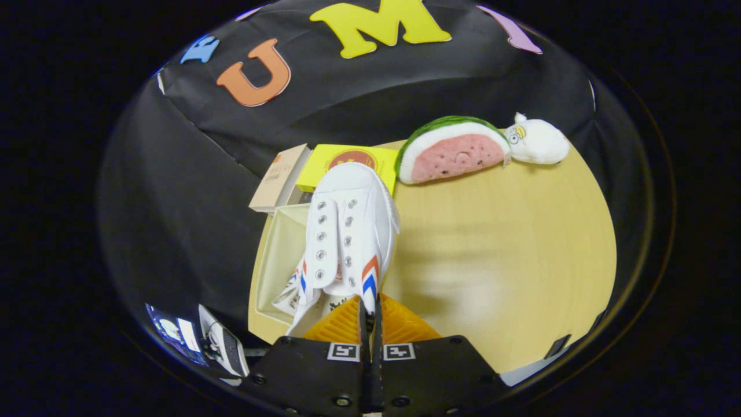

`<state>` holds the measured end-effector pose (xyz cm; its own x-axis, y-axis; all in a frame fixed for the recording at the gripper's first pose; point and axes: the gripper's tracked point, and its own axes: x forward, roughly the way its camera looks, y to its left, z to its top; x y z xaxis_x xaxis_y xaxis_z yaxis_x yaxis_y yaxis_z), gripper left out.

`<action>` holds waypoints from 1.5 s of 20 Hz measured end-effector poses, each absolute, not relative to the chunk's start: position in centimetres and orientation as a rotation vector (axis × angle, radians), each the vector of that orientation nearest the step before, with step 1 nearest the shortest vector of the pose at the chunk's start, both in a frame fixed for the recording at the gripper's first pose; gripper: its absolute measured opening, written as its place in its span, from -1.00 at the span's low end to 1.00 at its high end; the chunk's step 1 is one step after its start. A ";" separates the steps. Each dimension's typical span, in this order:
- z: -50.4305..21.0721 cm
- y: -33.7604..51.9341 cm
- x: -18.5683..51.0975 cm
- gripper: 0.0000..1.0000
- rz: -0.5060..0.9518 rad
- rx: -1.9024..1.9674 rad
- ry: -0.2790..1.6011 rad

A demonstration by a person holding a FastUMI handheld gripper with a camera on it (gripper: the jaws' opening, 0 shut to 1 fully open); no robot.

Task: Open the storage box then place both shoes into the box .Put the left shoe in first, then the right shoe, with the right side of both shoes facing outward in a uniform manner.

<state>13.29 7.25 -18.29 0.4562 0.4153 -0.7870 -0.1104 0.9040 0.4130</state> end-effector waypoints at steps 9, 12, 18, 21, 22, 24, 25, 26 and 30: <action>-21.6 16.2 14.5 -1.00 0.201 0.307 1.027; -23.1 16.5 14.8 -1.00 0.154 0.264 1.008; -24.7 16.4 15.6 -0.98 0.115 0.224 0.960; -24.9 17.4 15.1 -0.52 0.151 0.242 0.947; -25.0 17.7 14.4 -0.51 0.169 0.247 0.953; -24.1 17.0 14.2 -0.32 0.165 0.230 0.913; -23.6 16.6 14.1 0.00 0.165 0.222 0.897; -23.4 16.2 13.6 0.16 0.162 0.216 0.892; -21.2 14.1 11.9 0.66 0.150 0.182 0.832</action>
